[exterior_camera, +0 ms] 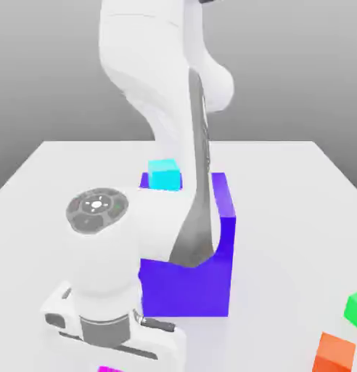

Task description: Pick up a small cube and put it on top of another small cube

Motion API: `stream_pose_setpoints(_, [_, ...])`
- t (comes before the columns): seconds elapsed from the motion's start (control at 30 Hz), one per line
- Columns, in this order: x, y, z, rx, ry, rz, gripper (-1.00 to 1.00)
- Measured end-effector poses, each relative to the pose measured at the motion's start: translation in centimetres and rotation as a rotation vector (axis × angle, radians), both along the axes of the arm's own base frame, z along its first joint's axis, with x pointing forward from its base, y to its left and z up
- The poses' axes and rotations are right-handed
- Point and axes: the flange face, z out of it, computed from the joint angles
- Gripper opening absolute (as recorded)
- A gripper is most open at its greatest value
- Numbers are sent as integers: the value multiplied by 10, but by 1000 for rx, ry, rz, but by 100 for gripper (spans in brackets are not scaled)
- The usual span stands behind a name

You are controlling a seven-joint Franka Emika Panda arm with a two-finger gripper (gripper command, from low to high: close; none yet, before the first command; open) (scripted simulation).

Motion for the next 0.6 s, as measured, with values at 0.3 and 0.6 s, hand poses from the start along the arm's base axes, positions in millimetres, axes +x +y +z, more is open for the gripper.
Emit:
stream_pose_setpoints(0.3, [-20,216,32,25,12,400,-100])
stream_pose_setpoints(0.6, [-133,423,39,2,0,855,-100])
